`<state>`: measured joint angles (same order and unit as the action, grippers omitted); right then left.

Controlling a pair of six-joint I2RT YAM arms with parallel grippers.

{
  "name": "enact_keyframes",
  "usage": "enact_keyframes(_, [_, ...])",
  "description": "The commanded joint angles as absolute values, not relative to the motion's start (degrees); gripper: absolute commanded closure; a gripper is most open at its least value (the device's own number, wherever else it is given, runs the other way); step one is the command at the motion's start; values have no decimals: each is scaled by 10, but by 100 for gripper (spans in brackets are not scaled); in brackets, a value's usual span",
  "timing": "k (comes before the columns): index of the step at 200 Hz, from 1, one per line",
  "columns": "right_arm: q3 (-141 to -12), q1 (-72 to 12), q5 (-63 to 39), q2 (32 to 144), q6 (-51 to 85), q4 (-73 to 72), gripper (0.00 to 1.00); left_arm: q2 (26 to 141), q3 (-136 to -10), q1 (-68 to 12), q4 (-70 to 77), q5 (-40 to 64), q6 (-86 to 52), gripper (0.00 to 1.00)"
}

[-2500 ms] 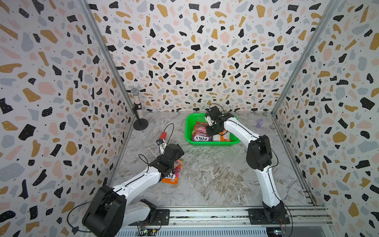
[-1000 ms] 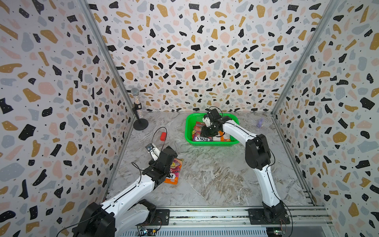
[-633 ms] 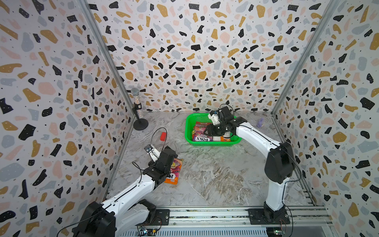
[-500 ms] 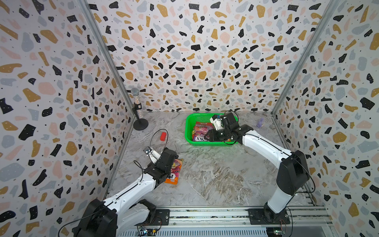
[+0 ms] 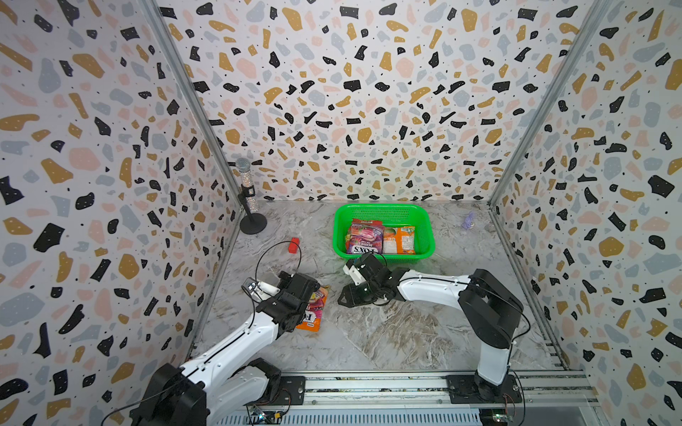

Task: Put the candies in the basket
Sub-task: Pick up the candy at the center of the board.

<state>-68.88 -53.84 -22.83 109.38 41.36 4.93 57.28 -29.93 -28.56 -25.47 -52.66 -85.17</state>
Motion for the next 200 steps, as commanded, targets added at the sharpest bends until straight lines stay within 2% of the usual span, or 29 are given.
enact_keyframes(1, [-735, -563, -226, 1118, 444, 17, 47, 543, -279, -282, -278, -568, -873, 0])
enact_keyframes(64, [-864, -577, -216, 1213, 448, 101, 48, 490, -253, -281, -279, -572, -878, 0])
enact_keyframes(200, [-910, -575, -218, 1255, 440, 135, 48, 462, -223, -281, -291, -631, -911, 0])
